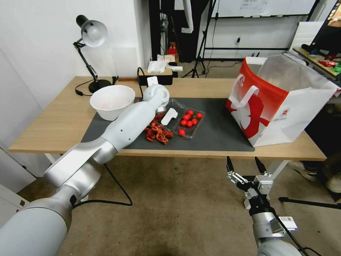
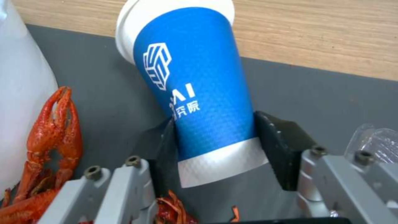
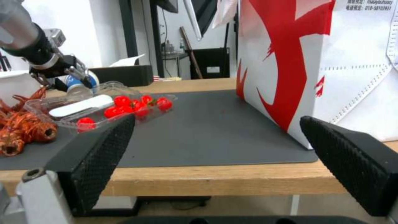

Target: Pick up the trash from the table and place it into the takeout bag.

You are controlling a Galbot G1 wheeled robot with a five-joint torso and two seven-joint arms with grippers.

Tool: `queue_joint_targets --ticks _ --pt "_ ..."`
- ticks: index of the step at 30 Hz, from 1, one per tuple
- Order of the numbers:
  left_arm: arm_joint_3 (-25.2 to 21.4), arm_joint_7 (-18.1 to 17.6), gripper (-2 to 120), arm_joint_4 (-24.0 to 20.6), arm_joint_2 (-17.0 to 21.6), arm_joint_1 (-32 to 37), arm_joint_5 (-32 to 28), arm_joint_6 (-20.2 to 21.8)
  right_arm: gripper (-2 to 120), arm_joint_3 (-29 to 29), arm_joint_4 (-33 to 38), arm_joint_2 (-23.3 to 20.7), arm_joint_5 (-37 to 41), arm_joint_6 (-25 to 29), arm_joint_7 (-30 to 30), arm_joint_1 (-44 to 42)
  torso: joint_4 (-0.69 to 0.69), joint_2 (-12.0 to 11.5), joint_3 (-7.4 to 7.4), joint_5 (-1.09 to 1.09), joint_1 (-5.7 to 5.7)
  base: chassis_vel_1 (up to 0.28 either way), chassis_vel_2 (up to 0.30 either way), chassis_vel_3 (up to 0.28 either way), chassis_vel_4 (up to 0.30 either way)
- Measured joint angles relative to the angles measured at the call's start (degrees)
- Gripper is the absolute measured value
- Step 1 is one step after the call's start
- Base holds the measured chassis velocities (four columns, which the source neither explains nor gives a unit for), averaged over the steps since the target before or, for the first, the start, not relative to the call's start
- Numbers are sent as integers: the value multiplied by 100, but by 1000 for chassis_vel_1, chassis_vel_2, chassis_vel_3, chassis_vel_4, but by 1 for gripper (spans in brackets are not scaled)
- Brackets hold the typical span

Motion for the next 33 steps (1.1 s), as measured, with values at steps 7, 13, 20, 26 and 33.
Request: queue_joint_targets --ticks 7,13,20,26,33 --pt "-35 14 40 -144 66 78 49 -9 100 -19 -17 0 -1 0 6 32 2 -1 1 0 0 0 0 0 0" --pt "-97 754 40 -915 314 149 681 -480 100 -37 -51 -9 4 -9 14 69 5 -2 3 0 1 0 0 0 0" --pt "38 2603 40 -1734 435 -117 1358 -1436 100 -35 -66 -10 9 -14 22 65 3 -2 2 0 1 0 0 0 0" --pt "686 4631 40 -2137 271 -724 1571 -2353 100 -35 -81 37 9 -47 26 70 0 -2 1 2 0 0 0 0 0" --pt "1421 5577 40 -2085 40 -1148 2033 -2189 100 -3 -86 72 4 -52 30 40 2 -2 1 2 0 0 0 0 0"
